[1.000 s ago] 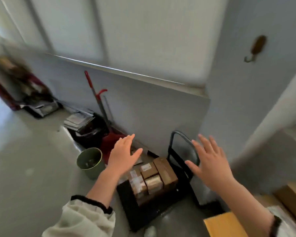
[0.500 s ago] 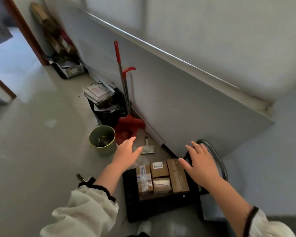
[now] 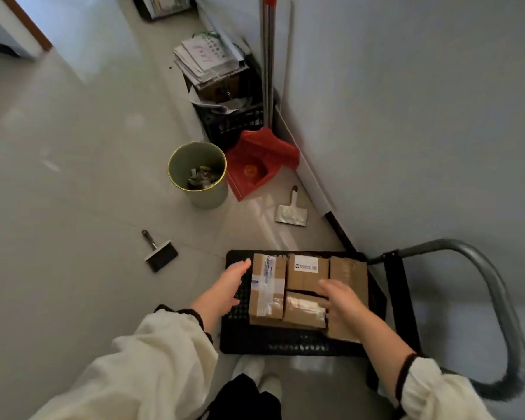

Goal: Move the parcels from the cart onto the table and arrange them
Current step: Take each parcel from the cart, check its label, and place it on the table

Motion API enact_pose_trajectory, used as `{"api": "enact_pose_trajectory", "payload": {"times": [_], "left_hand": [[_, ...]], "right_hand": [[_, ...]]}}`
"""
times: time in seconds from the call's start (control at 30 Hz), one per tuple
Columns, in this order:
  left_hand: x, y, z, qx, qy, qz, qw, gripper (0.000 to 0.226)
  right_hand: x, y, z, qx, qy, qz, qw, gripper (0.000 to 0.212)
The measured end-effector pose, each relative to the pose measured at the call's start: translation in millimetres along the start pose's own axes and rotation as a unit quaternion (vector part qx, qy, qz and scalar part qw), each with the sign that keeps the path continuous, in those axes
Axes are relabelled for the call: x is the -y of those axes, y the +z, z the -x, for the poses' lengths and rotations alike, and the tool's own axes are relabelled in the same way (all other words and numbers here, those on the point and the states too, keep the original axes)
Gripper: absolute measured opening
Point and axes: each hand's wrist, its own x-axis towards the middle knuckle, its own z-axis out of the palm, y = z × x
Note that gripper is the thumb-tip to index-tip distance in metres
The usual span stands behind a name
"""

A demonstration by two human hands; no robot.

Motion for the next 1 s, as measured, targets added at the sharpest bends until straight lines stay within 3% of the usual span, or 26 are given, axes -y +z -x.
{"api": "enact_pose_trajectory", "payload": {"times": [0.1,0.17,0.27,0.47,0.57,0.7,0.8,0.97,1.0], "left_hand": [[25,5,-60,-0.031,-0.021,0.007,0.999,0.06],[36,4,-96,-0.049,-0.033,-0.003,0.998,0.059],[50,2,-138,-0.057,-0.058,0.015,0.997,0.059],[54,12,-146,-0.033,-0.06,0.022,0.997,0.025],[37,10,-125,-0.034,-0.042,0.014,0.998,0.019],[-7,6,-77,-0.035,0.01,0.022,0.999,0.032],[-55,11,-17,-0.027,0.087,0.022,0.996,0.041],[-144,22,125,-0.016,0.254,0.032,0.967,0.016],[-161,22,158,-0.011,0.293,0.027,0.956,0.02]], "right_hand": [[-24,28,-72,0.026,0.051,-0.058,0.997,0.03],[-35,50,-111,0.027,0.057,-0.068,0.996,0.032],[-43,82,-150,0.022,0.044,-0.097,0.994,0.014],[-54,112,-177,0.022,0.028,-0.107,0.994,0.024],[-41,104,-158,0.031,0.025,-0.114,0.993,0.029],[4,79,-106,0.026,-0.04,-0.137,0.989,0.029],[55,53,-49,-0.007,-0.107,-0.169,0.98,0.03],[143,6,79,-0.049,-0.245,-0.179,0.952,0.043],[160,-2,109,-0.047,-0.271,-0.179,0.945,0.045]]}}
